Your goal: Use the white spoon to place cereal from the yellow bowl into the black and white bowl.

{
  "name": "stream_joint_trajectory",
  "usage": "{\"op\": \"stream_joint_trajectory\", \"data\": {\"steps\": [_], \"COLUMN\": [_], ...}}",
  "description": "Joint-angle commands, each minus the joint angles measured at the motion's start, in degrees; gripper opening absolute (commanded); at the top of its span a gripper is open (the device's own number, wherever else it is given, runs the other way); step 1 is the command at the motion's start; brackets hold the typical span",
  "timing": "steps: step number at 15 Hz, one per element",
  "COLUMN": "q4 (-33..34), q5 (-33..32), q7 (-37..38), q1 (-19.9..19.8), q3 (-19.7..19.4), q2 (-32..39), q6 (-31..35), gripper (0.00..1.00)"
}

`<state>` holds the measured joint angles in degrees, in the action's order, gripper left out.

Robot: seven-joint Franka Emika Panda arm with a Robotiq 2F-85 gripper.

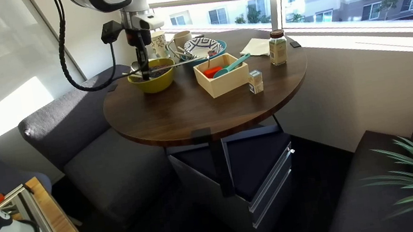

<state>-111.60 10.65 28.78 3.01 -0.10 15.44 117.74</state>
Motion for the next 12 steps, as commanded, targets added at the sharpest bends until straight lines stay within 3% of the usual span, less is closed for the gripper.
{"op": "stream_joint_trajectory", "data": {"steps": [1, 9, 12], "q4": [0.4, -0.2, -1.1], "q5": [0.9, -2.7, -5.3], "q7": [-2.1, -4.9, -9.9], "q1": [0.0, 0.5, 0.5], "q3": [0.1, 0.0, 0.5], "q2": [0.8, -3.3, -6.7], "q6": [0.7, 0.1, 0.2], "gripper": [0.41, 0.99, 1.0]}}
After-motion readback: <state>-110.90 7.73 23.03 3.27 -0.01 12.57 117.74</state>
